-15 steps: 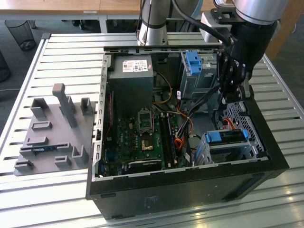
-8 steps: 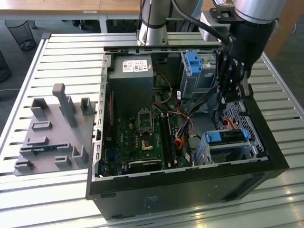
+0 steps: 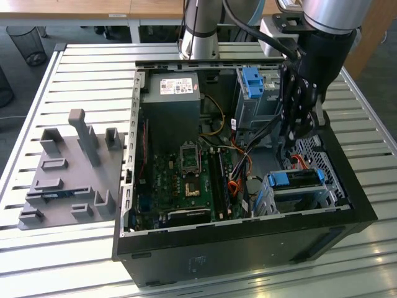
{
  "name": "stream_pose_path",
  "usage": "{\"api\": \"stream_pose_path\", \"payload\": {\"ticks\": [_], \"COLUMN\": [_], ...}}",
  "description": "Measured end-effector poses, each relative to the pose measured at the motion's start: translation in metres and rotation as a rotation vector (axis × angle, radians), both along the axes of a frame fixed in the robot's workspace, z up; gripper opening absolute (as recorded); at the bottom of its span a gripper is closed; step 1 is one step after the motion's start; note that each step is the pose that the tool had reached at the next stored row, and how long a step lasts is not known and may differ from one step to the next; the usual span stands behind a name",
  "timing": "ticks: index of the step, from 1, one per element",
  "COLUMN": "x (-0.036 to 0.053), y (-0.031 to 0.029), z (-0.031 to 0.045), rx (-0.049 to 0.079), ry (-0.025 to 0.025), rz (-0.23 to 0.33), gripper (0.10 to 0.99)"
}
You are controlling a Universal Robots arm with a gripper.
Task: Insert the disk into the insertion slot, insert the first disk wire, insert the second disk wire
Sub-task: 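Insert the second disk wire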
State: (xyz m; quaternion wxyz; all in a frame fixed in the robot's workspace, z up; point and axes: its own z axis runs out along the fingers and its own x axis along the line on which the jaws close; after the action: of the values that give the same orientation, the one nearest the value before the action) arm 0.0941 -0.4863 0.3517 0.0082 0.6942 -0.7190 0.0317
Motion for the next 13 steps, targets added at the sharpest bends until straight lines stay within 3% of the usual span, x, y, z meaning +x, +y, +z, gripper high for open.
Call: {"api": "stream_pose_path", "payload": {"ticks": [7, 13], "x": [0.0, 0.0001], "y": [0.0, 0.0005], "z": [-0.0057, -0.0093], "rx": [-0.003, -0.013], "ry": [0.0, 0.0], "rz": [0.0, 0.0], "gripper": [0.306, 0.306]}}
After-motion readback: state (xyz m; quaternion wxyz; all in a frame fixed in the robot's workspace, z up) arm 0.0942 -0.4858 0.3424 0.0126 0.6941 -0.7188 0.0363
